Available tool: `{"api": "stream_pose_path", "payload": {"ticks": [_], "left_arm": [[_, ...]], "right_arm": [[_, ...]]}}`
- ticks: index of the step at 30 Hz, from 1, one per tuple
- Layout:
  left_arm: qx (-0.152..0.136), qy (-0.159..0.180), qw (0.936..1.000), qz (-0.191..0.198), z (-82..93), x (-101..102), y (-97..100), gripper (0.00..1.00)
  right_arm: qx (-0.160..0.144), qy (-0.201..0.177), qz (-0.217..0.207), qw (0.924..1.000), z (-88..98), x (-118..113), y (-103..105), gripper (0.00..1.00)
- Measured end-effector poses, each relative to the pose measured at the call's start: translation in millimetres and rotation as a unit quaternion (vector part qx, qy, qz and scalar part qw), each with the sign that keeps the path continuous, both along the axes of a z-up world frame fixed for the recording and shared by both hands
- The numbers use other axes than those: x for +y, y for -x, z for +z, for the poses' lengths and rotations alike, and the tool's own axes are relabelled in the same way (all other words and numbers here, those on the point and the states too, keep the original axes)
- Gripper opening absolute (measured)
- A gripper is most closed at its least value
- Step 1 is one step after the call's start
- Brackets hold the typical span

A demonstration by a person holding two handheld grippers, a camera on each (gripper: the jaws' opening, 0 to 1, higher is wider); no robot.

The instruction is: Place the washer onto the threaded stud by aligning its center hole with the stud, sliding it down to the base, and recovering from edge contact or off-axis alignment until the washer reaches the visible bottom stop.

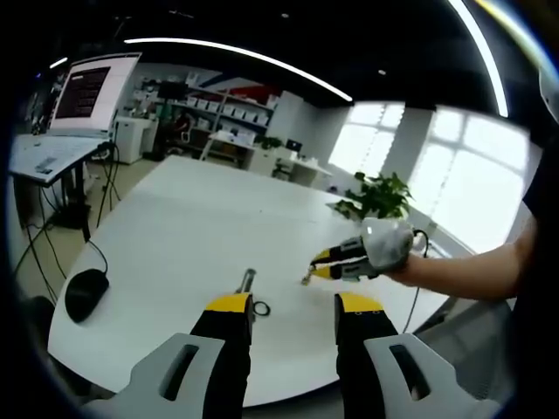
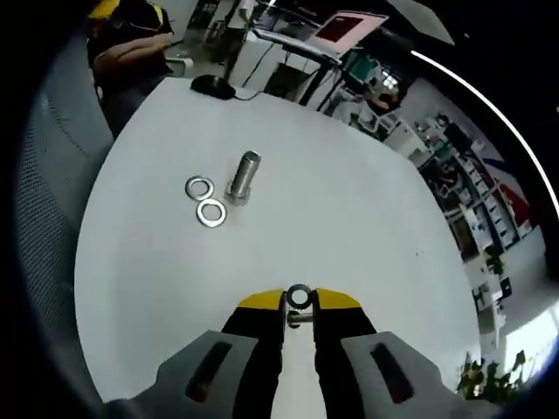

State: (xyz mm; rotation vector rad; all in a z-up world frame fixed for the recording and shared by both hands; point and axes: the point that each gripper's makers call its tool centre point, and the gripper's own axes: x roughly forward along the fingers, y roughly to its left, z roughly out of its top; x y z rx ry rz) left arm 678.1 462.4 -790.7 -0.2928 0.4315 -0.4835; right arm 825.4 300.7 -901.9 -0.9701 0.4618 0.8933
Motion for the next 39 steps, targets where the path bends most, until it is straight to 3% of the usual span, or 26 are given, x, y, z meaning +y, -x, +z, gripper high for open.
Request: {"api": "stream_pose_path", "payload": {"ticks": [1,2,4,8,11,16,25,31,39], "left_arm": [[0.0,0.0,1.0,0.0,-0.1,0,0.0,0.35],[0.0,0.0,1.0,0.0,-0.2,0,0.0,0.35],[0.001,-0.001,1.0,-0.001,-0.6,0,0.2,0.35],[0.002,-0.001,1.0,-0.001,-0.8,0,0.3,0.35],[0.003,-0.002,1.0,-0.001,-1.0,0,0.4,0.35],[0.003,-0.002,1.0,-0.001,-1.3,0,0.0,0.35],[0.004,-0.003,1.0,0.001,-1.8,0,0.5,0.35],[0.006,-0.001,1.0,0.002,-1.7,1,-0.1,0.35],[0.006,0.0,1.0,0.005,-2.0,1,0.8,0.35]], "right_arm": [[-0.006,0.003,-0.001,1.0,1.3,-1,-2,0.12],[-0.012,0.012,0.002,0.9999,2.1,-3,-2,0.02],[-0.022,0.026,0.005,0.9994,0.7,-6,-5,0.02],[-0.01,0.026,-0.007,0.9996,-5.6,-14,-7,0.02],[0.004,-0.015,-0.028,0.9995,-2.6,-14,-5,0.02],[0.015,-0.043,-0.056,0.9973,3.1,-20,-12,0.02],[0.023,-0.065,-0.073,0.9949,5.9,-24,-14,0.02],[0.025,-0.083,-0.071,0.9938,14.0,-17,-16,0.02],[0.027,-0.093,-0.043,0.9944,43.9,-7,-32,0.02]]}}
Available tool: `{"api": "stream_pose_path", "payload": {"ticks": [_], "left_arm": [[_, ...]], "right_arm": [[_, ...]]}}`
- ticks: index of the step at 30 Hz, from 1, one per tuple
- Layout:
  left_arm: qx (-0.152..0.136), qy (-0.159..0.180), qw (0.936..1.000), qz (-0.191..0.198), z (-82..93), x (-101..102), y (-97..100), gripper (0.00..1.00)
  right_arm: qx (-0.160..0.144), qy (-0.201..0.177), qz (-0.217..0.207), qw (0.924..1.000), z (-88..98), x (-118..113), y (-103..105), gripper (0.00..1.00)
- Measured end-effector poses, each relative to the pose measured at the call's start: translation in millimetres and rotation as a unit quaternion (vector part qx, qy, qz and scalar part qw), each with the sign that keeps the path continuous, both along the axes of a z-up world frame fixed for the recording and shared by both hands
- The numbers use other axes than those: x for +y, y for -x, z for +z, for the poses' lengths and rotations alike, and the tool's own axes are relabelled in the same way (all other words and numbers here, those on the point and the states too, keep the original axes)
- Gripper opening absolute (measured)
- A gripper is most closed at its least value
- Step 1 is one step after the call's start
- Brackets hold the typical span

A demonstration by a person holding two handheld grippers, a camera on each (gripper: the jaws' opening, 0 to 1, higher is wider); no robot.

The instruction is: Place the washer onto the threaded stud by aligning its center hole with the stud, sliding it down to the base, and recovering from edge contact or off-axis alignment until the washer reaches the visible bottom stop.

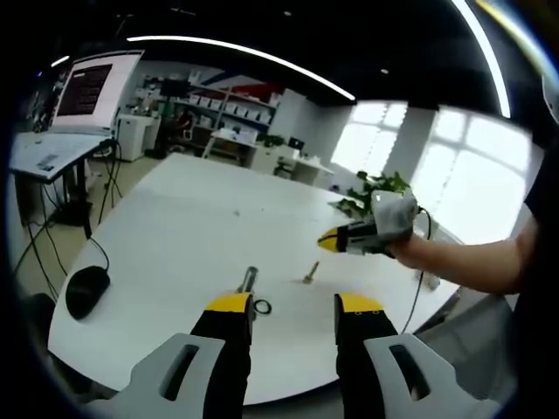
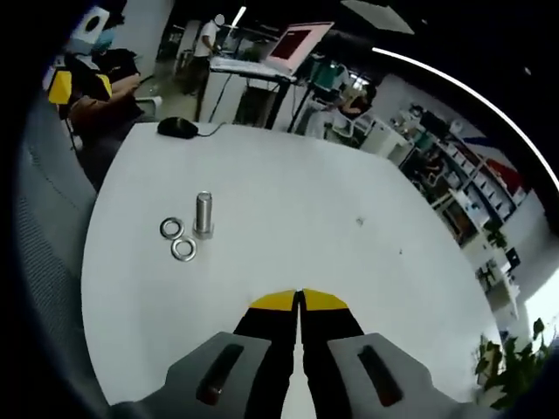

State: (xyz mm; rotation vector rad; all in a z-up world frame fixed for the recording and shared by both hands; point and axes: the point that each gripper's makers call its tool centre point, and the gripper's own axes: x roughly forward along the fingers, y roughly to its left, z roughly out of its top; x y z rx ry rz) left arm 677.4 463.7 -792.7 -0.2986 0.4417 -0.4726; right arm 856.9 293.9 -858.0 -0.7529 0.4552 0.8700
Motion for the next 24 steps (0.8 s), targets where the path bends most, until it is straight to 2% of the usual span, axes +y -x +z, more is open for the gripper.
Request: {"api": "stream_pose_path", "payload": {"ticks": [5,9,16,24], "left_arm": [[-0.002,0.0,1.0,-0.001,0.8,0,-0.4,0.35],[-0.002,0.0,1.0,-0.001,0.6,0,-0.4,0.35],[0.001,0.001,1.0,-0.002,-0.2,0,-0.1,0.34],[0.005,0.0,1.0,-0.003,-2.2,0,-0.5,0.33]], "right_arm": [[0.006,0.014,0.031,0.9994,20.2,3,-16,0.02],[0.027,0.016,0.052,0.9982,27.4,7,-24,0.02],[0.054,0.064,0.102,0.9912,37.6,7,-43,0.02],[0.081,0.084,0.142,0.9829,51.4,14,-71,0.02]]}}
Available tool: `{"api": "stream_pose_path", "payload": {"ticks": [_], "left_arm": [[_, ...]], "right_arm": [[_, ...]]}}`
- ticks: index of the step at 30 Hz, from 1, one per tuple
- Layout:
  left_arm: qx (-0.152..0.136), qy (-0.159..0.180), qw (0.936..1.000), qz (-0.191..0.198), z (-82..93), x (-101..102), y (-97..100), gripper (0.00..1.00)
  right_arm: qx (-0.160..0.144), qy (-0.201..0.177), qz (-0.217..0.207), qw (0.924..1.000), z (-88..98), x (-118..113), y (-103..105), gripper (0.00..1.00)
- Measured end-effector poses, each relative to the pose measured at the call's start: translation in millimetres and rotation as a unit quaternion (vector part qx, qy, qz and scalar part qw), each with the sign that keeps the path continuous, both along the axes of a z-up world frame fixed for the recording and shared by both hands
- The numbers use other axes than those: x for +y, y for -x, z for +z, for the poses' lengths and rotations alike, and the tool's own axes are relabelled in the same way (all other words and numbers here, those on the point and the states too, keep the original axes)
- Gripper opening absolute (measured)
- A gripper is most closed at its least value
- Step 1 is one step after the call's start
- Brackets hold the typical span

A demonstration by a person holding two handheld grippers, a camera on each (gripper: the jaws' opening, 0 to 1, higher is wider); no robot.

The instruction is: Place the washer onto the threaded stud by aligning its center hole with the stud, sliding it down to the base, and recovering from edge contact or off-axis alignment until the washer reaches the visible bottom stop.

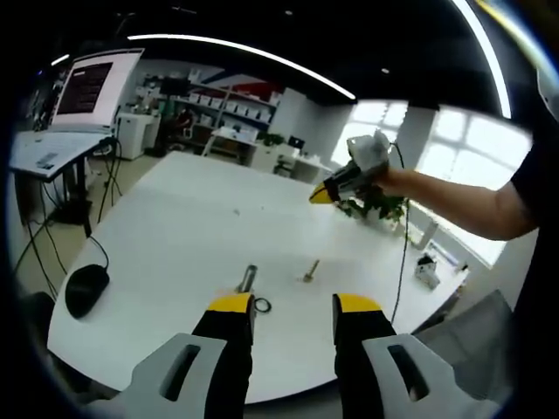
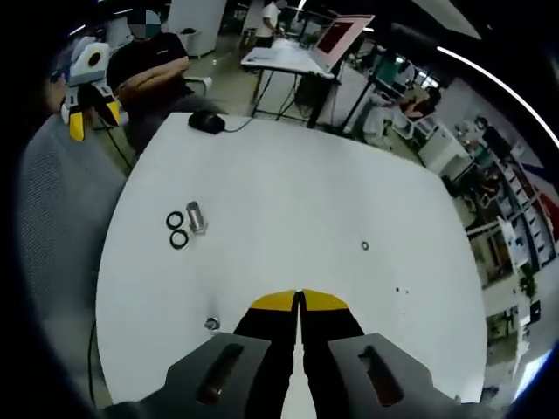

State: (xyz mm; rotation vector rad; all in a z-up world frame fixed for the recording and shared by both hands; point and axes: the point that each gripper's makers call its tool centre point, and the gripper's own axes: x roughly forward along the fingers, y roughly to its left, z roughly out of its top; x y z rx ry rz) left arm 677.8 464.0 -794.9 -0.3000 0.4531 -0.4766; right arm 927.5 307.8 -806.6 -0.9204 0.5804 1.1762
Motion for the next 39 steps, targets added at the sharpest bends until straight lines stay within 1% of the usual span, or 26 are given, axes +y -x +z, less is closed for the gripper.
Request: {"api": "stream_pose_path", "payload": {"ticks": [5,10,13,15,19,23,25,27,28,31,34,36,38,39], "left_arm": [[0.002,-0.002,1.0,-0.001,-1.4,0,-0.4,0.33],[0.005,-0.002,1.0,0.002,-3.2,2,-1.2,0.33],[0.007,-0.003,1.0,0.005,-4.6,3,-1.3,0.33],[0.01,-0.004,0.9999,0.006,-6.0,3,-1.3,0.33],[0.015,-0.007,0.9998,0.008,-10.2,6,-1.6,0.33],[0.022,-0.006,0.9996,0.016,-11.7,10,-1.3,0.32],[0.027,-0.006,0.9994,0.02,-13.4,12,-0.8,0.32],[0.031,-0.005,0.9992,0.025,-14.7,14,-0.6,0.32],[0.031,-0.003,0.9992,0.026,-14.3,14,-0.1,0.32],[0.035,-0.007,0.999,0.025,-15.7,13,0.5,0.32],[0.042,-0.01,0.9987,0.026,-18.5,14,1.7,0.32],[0.046,-0.01,0.9985,0.028,-20.0,15,1.9,0.32],[0.05,-0.011,0.9983,0.028,-21.1,15,1.8,0.32],[0.05,-0.013,0.9983,0.026,-21.4,15,1.9,0.32]], "right_arm": [[-0.004,0.014,0.006,0.9999,1.6,6,-27,0.02],[-0.004,0.011,0.005,0.9999,6.0,20,-54,0.02],[-0.006,0.016,0.005,0.9998,3.2,30,-72,0.02],[0.0,0.018,-0.003,0.9998,-2.1,37,-85,0.02],[0.011,0.02,-0.025,0.9994,-18.1,48,-109,0.03],[0.033,0.017,-0.056,0.9977,-41.9,57,-131,0.13],[0.039,0.018,-0.061,0.9972,-54.7,62,-139,0.13],[0.049,0.023,-0.067,0.9963,-67.5,65,-146,0.13],[0.05,0.023,-0.068,0.9962,-69.8,66,-147,0.13],[0.058,0.029,-0.072,0.9952,-88.6,72,-159,0.16],[0.064,0.035,-0.076,0.9945,-104.6,76,-169,0.17],[0.069,0.041,-0.081,0.9935,-115.1,77,-171,0.17],[0.076,0.044,-0.086,0.9924,-128.1,81,-186,0.17],[0.08,0.042,-0.091,0.9917,-130.9,80,-186,0.17]]}}
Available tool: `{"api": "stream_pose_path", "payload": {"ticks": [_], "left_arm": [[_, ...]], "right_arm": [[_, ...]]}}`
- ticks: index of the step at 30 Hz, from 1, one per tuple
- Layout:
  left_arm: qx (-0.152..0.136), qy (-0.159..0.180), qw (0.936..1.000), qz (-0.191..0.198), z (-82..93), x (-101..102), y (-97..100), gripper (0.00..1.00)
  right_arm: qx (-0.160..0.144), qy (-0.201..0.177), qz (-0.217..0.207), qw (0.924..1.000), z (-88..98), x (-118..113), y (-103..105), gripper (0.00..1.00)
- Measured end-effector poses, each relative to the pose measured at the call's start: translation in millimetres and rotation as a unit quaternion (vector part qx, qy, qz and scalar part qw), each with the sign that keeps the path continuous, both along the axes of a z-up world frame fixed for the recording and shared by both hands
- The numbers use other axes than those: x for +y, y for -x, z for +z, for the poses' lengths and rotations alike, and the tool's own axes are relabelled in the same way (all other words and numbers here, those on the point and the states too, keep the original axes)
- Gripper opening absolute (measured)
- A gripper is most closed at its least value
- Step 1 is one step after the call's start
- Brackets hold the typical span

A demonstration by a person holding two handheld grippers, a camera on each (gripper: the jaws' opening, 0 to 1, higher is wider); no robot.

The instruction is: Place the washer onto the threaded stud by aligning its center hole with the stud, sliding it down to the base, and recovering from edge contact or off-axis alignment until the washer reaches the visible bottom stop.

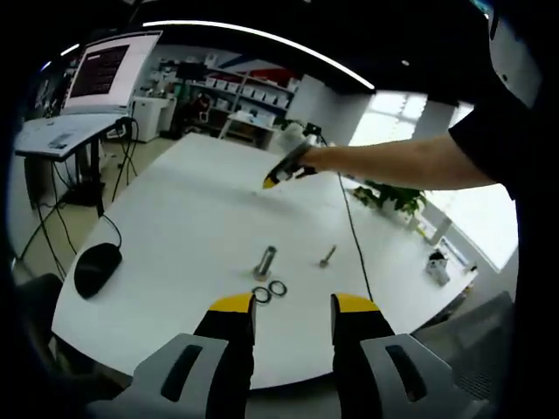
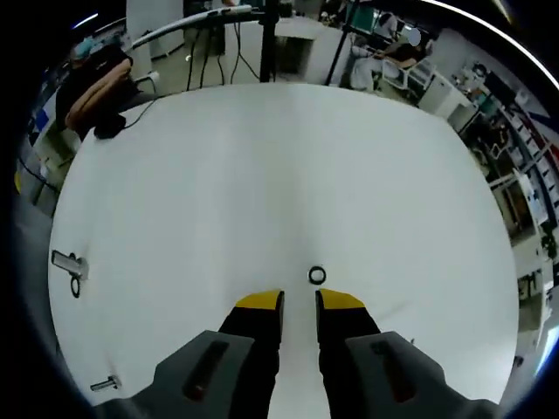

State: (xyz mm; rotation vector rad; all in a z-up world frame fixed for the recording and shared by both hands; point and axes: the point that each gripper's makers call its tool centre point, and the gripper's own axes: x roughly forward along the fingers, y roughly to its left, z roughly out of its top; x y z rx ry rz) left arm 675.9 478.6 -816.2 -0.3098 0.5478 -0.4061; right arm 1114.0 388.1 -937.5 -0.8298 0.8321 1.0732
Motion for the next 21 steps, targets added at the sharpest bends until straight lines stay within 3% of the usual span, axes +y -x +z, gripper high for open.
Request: {"api": "stream_pose_path", "payload": {"ticks": [9,11,12,13,21], "left_arm": [[0.009,-0.002,0.9999,0.01,-2.8,4,-1.1,0.31],[0.01,-0.002,0.9999,0.011,-2.9,5,-0.8,0.31],[0.009,-0.002,0.9999,0.011,-2.7,5,-1.0,0.31],[0.01,-0.002,0.9999,0.011,-2.9,5,-0.7,0.31],[0.011,-0.002,0.9999,0.011,-3.0,5,-1.1,0.3]], "right_arm": [[0.031,-0.012,-0.038,0.9987,-27.4,3,-5,0.2],[0.034,-0.018,-0.046,0.9982,-29.3,6,-6,0.21],[0.037,-0.045,-0.056,0.9967,-26.8,13,-8,0.21],[0.04,-0.046,-0.079,0.9951,-27.2,12,-10,0.21],[0.062,-0.063,-0.098,0.9913,-26.5,11,-6,0.2]]}}
